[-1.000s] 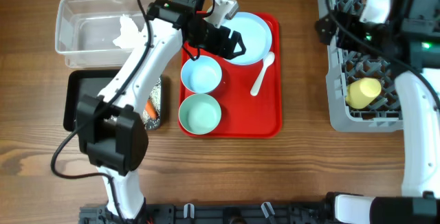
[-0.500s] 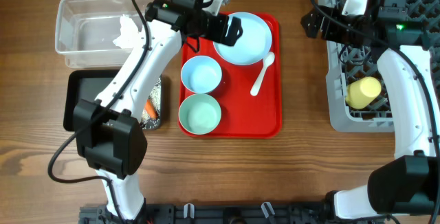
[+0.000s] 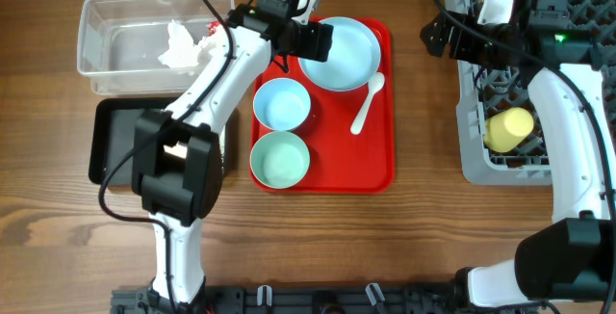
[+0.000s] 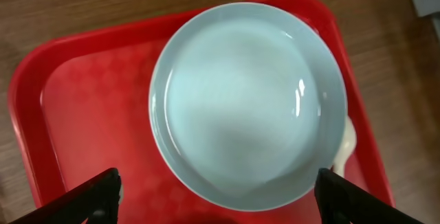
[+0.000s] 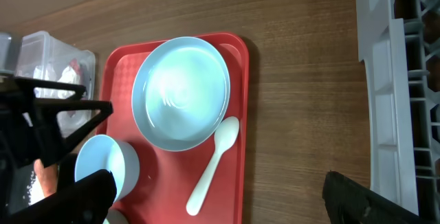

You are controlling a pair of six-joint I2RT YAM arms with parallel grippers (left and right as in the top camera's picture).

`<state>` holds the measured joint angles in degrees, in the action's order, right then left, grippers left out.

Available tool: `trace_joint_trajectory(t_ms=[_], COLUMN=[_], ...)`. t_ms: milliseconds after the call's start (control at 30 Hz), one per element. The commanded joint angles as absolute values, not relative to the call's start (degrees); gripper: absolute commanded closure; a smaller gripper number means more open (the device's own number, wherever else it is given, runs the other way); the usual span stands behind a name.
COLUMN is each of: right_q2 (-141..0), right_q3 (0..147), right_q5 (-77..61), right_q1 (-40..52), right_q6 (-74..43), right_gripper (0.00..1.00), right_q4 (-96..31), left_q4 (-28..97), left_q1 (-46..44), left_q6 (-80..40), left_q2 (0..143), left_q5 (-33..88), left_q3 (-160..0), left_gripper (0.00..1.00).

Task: Sort waste into correct bins and load items into the dishwasher rack
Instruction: 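Move the right gripper back to the light-blue plate on the red tray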

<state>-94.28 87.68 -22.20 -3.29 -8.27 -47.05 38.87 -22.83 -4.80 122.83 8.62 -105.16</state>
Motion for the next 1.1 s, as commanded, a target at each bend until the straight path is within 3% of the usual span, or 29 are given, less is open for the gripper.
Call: trace_joint_trajectory(t_ms=[0,200,367,633,733,933,1067], right_q2=[-93.4,-95.0,-101.6,-112.6,-116.1,-121.0,-123.7], right_q3=[88.1,87.6,87.6,87.6,87.6,87.6,87.6], right_q5=[-24.8,-16.2,-7.6,-5.9,-6.0,-6.3,-6.1], right_q1=[-2.3,4.8,11.7,12.5,12.6,12.6,12.5], right_q6=[-7.8,-15.6,-17.6,-22.2,-21.8,-21.0,-21.0], right_gripper=[0.02,0.02,0.10,0.18,0.26,0.58,0.59], right_q4=[-44.8,-32.6,-24.0,-20.2,-20.1,-20.3,-20.3], left_q4=[37.9,37.9,39.2,43.1,43.6,43.6,43.6], left_q1=[-22.8,-21.6,-21.5,-19.0,-17.7,-16.1,-15.2], left_q6=[-11.8,-16.1,-15.8,-16.0,-17.3,-17.4,-17.4], left_q2=[122.7,122.7,122.7,120.8,118.0,115.0,115.1], left_q5=[3.4,3.1,3.1,2.3,2.3,2.2,2.2], left_q3=[-105.0,-105.0,-105.0,-105.0,-105.0,-105.0,-105.0], left_gripper=[0.08,0.05,0.05,0.05,0.05,0.05,0.04])
